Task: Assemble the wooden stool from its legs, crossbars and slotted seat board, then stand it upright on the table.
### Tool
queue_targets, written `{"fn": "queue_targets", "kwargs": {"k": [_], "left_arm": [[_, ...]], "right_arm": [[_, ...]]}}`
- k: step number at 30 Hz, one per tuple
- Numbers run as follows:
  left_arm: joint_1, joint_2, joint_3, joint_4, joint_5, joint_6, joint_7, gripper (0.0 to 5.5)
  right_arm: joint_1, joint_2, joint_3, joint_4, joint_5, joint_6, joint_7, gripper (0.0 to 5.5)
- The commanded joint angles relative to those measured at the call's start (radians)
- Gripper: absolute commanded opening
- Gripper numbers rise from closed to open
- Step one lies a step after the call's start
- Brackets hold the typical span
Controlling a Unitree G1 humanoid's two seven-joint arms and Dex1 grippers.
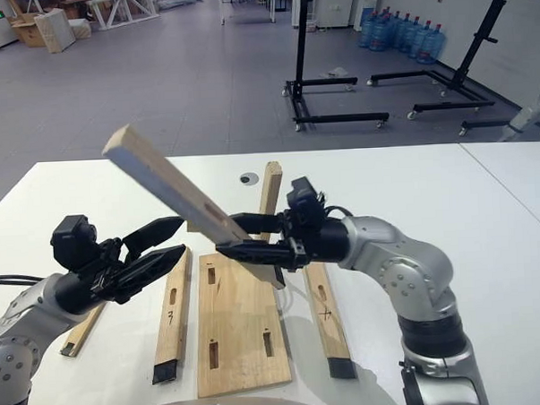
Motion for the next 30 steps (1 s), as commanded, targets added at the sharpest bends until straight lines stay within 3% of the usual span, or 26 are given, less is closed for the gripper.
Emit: {"fn": "queue_targets", "kwargs": {"k": [1, 7, 16, 30], "left_arm": [[-0.039, -0.002, -0.023, 0.032, -0.004, 0.020, 0.026, 3.38], [-0.045, -0.011, -0.041, 0.040, -0.011, 0.027, 0.036, 3.38], [0.016, 0.034, -0.054, 0.023, 0.016, 0.030, -0.029, 3.38], [-0.009, 0.015, -0.094, -0.008, 0.013, 0.034, 0.009, 3.38]], "right_arm": [[-0.002, -0.001, 0.085, 0.050, -0.082, -0.077, 0.059, 2.02], [-0.022, 0.024, 0.159, 0.135, -0.136, -0.139, 0.096, 2.01], [-0.043, 0.012, 0.084, 0.142, -0.058, -0.109, 0.096, 2.00], [-0.058, -0.033, 0.208, 0.209, -0.175, -0.142, 0.214, 2.00]]}}
